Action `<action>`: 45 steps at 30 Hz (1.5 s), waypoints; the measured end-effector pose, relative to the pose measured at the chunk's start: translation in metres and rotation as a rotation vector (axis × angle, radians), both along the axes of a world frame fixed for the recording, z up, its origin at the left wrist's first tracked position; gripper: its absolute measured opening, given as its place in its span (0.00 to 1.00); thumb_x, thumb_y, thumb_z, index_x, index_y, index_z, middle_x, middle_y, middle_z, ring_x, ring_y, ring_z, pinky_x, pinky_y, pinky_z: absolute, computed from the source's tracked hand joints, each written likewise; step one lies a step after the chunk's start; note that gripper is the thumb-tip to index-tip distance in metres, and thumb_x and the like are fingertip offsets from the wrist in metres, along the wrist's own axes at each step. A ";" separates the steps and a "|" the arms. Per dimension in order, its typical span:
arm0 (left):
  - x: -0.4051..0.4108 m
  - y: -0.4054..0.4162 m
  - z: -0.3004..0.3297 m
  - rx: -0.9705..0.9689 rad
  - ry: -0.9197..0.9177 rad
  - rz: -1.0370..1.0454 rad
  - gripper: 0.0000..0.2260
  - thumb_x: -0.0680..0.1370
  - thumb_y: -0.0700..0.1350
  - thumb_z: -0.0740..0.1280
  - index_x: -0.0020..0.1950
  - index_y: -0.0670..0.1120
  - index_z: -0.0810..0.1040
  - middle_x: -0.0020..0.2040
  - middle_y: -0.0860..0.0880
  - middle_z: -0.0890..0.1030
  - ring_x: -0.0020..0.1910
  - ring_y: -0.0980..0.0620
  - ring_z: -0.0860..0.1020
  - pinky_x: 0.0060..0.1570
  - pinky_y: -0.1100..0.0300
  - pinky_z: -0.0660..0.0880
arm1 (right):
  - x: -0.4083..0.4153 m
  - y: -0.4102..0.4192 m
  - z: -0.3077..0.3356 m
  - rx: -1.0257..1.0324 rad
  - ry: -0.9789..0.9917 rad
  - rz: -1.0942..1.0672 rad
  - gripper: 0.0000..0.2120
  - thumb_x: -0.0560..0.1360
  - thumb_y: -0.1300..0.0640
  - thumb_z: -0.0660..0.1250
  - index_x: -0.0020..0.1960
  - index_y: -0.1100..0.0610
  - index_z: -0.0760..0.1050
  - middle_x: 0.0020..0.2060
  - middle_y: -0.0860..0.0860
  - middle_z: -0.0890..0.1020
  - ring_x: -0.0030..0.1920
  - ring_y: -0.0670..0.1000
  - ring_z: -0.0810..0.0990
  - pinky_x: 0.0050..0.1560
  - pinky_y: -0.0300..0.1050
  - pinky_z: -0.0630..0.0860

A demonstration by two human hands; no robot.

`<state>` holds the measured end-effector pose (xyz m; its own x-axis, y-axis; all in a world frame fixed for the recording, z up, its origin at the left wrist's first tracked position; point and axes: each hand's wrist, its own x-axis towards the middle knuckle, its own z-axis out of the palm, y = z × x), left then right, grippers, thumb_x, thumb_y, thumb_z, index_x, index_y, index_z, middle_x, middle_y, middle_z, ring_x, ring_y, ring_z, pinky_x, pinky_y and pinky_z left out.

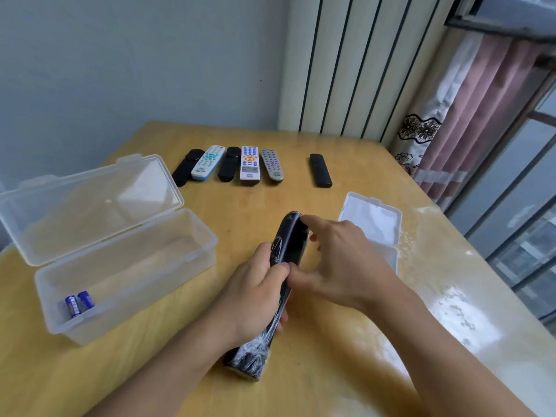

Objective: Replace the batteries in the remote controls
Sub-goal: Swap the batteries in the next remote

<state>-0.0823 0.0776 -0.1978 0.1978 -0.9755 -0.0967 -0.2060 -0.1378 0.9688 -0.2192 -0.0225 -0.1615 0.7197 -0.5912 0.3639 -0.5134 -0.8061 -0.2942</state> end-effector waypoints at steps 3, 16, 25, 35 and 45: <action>-0.001 -0.003 0.001 0.010 0.022 0.030 0.07 0.84 0.49 0.56 0.53 0.51 0.73 0.35 0.42 0.79 0.29 0.42 0.81 0.31 0.48 0.79 | 0.004 0.002 -0.001 -0.066 0.050 0.030 0.14 0.70 0.42 0.63 0.47 0.52 0.70 0.33 0.46 0.74 0.30 0.50 0.72 0.31 0.44 0.68; 0.009 -0.007 0.009 0.073 0.365 0.105 0.11 0.86 0.50 0.59 0.57 0.43 0.76 0.37 0.40 0.83 0.29 0.40 0.81 0.27 0.55 0.78 | 0.009 -0.002 -0.008 0.125 -0.496 0.037 0.15 0.82 0.52 0.55 0.54 0.54 0.80 0.42 0.41 0.81 0.43 0.43 0.82 0.44 0.41 0.78; 0.031 -0.012 0.001 -0.017 0.402 0.274 0.10 0.84 0.46 0.59 0.58 0.42 0.76 0.43 0.39 0.87 0.35 0.45 0.84 0.37 0.51 0.80 | -0.008 0.019 -0.012 0.333 -0.030 0.180 0.08 0.77 0.51 0.69 0.52 0.51 0.85 0.43 0.43 0.85 0.44 0.42 0.83 0.42 0.35 0.79; 0.021 -0.006 0.003 -0.033 0.307 0.111 0.08 0.84 0.49 0.61 0.52 0.52 0.81 0.35 0.42 0.82 0.31 0.43 0.81 0.30 0.52 0.79 | -0.005 0.012 -0.005 0.242 -0.302 0.011 0.11 0.74 0.48 0.73 0.56 0.43 0.79 0.43 0.39 0.79 0.38 0.44 0.80 0.36 0.30 0.72; 0.009 0.000 0.003 -0.143 0.093 0.054 0.05 0.84 0.51 0.63 0.55 0.56 0.78 0.39 0.43 0.84 0.34 0.42 0.84 0.33 0.49 0.83 | 0.005 0.010 -0.014 0.152 -0.383 -0.107 0.13 0.75 0.51 0.72 0.59 0.46 0.78 0.45 0.39 0.75 0.44 0.44 0.77 0.40 0.30 0.72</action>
<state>-0.0729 0.0777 -0.1944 0.2472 -0.9687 0.0224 -0.1108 -0.0053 0.9938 -0.2142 -0.0127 -0.1756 0.4811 -0.7229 0.4959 -0.4228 -0.6869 -0.5912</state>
